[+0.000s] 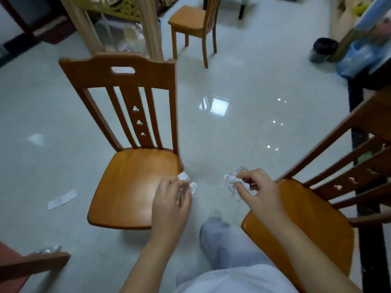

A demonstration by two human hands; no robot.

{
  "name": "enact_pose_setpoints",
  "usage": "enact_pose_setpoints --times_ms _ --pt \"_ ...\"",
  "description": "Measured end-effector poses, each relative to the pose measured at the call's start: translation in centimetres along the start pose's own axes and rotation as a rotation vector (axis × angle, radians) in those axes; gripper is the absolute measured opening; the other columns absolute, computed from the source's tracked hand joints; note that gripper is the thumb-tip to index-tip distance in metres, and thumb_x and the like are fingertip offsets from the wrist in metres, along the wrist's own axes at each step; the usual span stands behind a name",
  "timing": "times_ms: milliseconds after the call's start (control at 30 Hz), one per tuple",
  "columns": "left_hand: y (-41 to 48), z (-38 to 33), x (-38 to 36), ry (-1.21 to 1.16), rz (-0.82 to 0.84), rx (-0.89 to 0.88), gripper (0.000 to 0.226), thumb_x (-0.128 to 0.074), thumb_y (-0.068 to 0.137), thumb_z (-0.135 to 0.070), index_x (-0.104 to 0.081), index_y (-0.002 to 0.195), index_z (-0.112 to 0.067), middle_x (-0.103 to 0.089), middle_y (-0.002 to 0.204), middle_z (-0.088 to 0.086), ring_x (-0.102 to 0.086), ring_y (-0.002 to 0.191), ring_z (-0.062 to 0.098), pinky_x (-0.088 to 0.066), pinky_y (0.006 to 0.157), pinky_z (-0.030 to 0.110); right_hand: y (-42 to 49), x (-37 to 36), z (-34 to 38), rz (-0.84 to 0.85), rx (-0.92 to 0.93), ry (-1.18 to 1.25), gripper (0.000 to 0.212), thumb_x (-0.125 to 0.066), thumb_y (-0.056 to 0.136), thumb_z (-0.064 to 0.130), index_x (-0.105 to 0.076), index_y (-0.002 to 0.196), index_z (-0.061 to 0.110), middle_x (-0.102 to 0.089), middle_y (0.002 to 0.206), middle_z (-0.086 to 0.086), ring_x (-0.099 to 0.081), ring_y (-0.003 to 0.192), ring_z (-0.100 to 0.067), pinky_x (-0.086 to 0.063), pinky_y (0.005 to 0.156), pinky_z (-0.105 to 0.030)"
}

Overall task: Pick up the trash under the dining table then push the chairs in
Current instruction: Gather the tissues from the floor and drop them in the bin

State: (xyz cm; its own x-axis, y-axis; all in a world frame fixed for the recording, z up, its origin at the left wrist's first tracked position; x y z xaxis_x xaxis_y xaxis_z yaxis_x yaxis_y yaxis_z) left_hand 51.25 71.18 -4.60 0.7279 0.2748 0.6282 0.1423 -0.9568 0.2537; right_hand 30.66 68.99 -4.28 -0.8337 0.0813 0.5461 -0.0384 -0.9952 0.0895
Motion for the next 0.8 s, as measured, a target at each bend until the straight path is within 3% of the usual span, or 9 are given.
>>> enact_pose_setpoints --times_ms 133,433,567,667,800 --pt "6.0 -2.8 -4.3 -0.028 0.109 -0.059 0.011 -0.067 0.081 -0.009 -0.065 0.092 -0.013 -0.058 0.094 0.001 -0.051 0.082 0.006 -0.039 0.071 0.005 4.8 2.3 -3.3 -0.1 -0.084 -0.015 0.017 -0.068 0.077 0.0 -0.065 0.083 0.015 -0.057 0.079 0.001 -0.052 0.079 -0.008 -0.04 0.065 -0.009" --pt "20.9 -7.4 -13.5 0.061 0.366 -0.166 0.01 -0.066 0.082 -0.009 -0.064 0.09 -0.014 -0.055 0.093 -0.003 -0.056 0.083 0.007 -0.054 0.07 0.029 19.7 8.8 -8.4 -0.284 -0.237 0.07 0.019 -0.067 0.078 0.005 -0.06 0.08 0.023 -0.054 0.08 0.013 -0.053 0.078 0.008 -0.04 0.066 -0.004" --pt "26.8 -10.7 -18.3 -0.014 0.373 -0.157 0.014 -0.066 0.08 -0.004 -0.062 0.081 -0.017 -0.052 0.086 -0.011 -0.053 0.084 -0.005 -0.041 0.068 0.004 24.2 11.6 -10.1 -0.347 -0.267 0.098 0.019 -0.067 0.078 0.003 -0.061 0.082 0.021 -0.054 0.081 0.013 -0.053 0.079 0.005 -0.039 0.066 -0.003" --pt "30.3 -12.5 -21.8 -0.095 0.409 -0.09 0.022 -0.065 0.081 -0.004 -0.058 0.077 -0.024 -0.055 0.084 -0.009 -0.052 0.083 -0.007 -0.037 0.068 0.002 26.6 13.3 -11.9 -0.42 -0.331 0.102 0.02 -0.067 0.078 0.003 -0.061 0.081 0.022 -0.055 0.081 0.01 -0.053 0.08 0.002 -0.04 0.066 -0.005" --pt "35.2 -14.0 -26.6 -0.115 0.498 -0.162 0.016 -0.065 0.08 -0.001 -0.06 0.078 -0.016 -0.056 0.084 -0.007 -0.052 0.082 -0.008 -0.036 0.067 0.001 30.1 15.4 -14.3 -0.507 -0.392 0.07 0.021 -0.067 0.078 0.001 -0.062 0.08 0.021 -0.056 0.08 0.008 -0.054 0.08 0.001 -0.039 0.064 -0.005"
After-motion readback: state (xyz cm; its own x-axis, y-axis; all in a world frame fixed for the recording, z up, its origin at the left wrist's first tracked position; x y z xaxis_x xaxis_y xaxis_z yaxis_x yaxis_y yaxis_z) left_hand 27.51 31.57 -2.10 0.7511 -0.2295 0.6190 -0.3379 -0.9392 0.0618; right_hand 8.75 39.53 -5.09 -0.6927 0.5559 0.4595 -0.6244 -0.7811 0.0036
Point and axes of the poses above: each hand's wrist, its own y-axis towards the middle knuckle, its own x-axis out of the back of the hand, z = x × y, the point moved 2 cm from there along y, towards the middle knuckle
